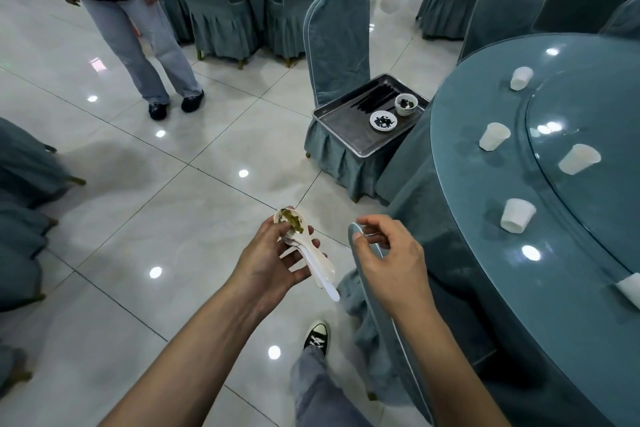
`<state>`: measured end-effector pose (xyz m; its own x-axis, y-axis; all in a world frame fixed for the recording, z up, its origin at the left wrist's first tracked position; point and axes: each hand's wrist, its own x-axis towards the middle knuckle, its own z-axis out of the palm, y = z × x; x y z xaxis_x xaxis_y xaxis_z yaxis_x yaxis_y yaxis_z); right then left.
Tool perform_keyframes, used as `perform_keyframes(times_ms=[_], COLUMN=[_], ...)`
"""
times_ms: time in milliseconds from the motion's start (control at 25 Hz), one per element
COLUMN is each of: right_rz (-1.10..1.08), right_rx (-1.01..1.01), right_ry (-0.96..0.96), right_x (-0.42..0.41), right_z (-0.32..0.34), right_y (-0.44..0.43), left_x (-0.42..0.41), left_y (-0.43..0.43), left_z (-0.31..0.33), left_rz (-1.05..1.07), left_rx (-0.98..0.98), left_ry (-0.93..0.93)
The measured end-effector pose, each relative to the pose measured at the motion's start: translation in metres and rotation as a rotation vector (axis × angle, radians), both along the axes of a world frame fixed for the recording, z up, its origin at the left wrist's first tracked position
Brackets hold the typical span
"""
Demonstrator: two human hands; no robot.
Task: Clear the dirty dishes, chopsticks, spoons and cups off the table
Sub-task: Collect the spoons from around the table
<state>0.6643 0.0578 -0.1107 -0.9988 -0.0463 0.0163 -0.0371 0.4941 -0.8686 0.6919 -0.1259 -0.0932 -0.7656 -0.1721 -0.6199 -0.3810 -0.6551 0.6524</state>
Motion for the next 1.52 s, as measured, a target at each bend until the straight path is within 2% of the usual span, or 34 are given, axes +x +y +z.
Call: perform_keyframes(times_ms=[480, 920, 1320, 1520], right_rz=[-0.074, -0.156, -0.372, -0.427], right_rx=[-0.084, -0.039, 0.062, 0.045], right_ry=[-0.057, -0.027, -0.07, -0.089], right_x=[-0.172, -0.281, -0.396, -0.435], right_z=[0.003, -0.012, 0.0, -0.001], right_y=[-0.051, -0.078, -0.13, -0.151], left_x=[-0.179, -0.323, -0.481, -0.531], left_y=[-0.041, -0.063, -0.1, -0.114], left_z=[0.013, 0.002, 0.005, 0.004], left_rz=[-0.069, -0.15, -0.393, -0.483], left_rx=[-0.02, -0.004, -0.018, 0.011], left_ry=[-0.025, -0.027, 0.016, 0.038])
